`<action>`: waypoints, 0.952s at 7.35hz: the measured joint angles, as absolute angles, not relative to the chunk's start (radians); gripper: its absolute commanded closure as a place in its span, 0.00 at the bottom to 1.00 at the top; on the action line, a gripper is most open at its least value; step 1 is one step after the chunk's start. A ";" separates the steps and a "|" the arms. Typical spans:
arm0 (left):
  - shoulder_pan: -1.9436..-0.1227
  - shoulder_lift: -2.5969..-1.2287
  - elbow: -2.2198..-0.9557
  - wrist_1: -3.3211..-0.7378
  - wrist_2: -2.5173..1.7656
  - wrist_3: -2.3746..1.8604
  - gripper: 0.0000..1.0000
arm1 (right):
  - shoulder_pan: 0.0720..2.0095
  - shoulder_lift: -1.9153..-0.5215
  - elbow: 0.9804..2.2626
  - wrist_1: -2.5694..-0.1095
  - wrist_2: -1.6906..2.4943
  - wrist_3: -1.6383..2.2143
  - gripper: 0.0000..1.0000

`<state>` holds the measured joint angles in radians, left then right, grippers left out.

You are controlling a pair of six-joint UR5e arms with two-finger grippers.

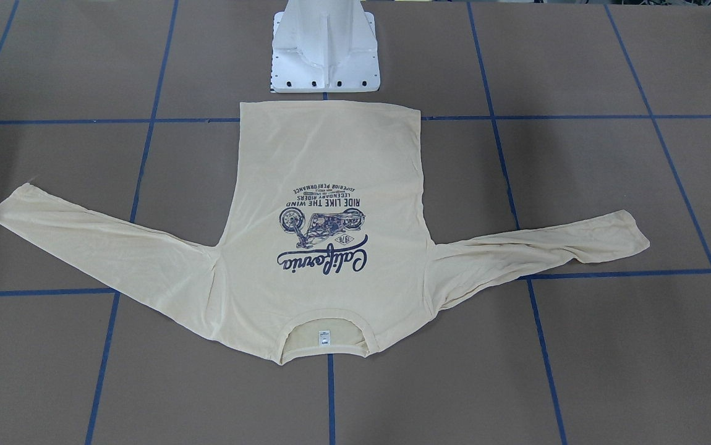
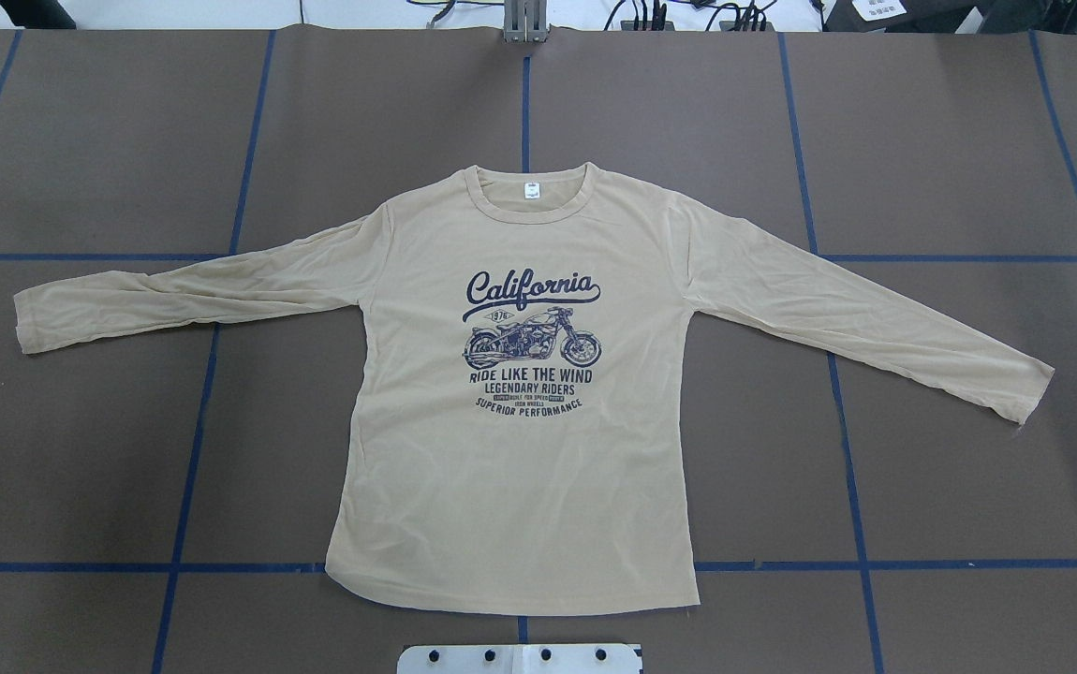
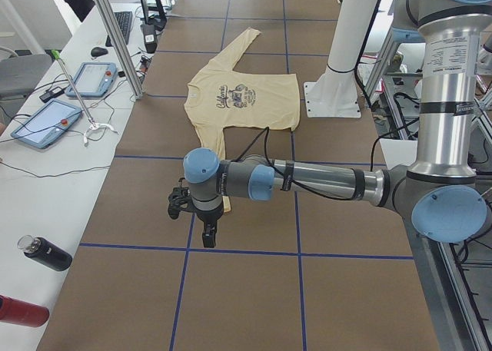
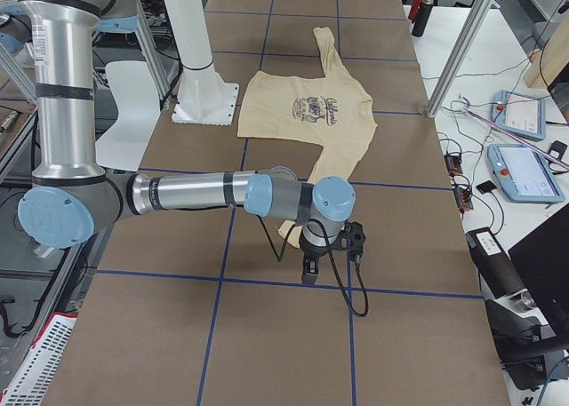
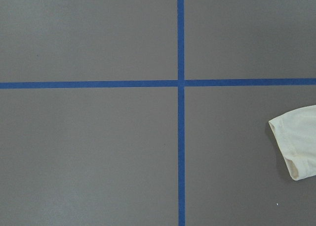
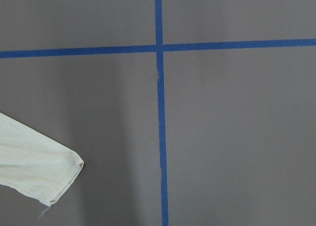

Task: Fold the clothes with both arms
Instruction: 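Move the right gripper toward the sleeve cuff nearest it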

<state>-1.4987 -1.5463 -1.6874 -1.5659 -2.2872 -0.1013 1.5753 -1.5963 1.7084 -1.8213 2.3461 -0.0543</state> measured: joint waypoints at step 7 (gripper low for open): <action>-1.497 -1.592 -1.748 -1.584 -2.302 -0.106 0.00 | 1.509 -1.574 1.709 -1.696 2.404 -0.023 0.00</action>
<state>-1.4974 -1.5919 -1.7476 -1.5839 -2.3021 -0.1064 1.5095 -1.5743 1.7088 -1.6956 2.4041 -0.0232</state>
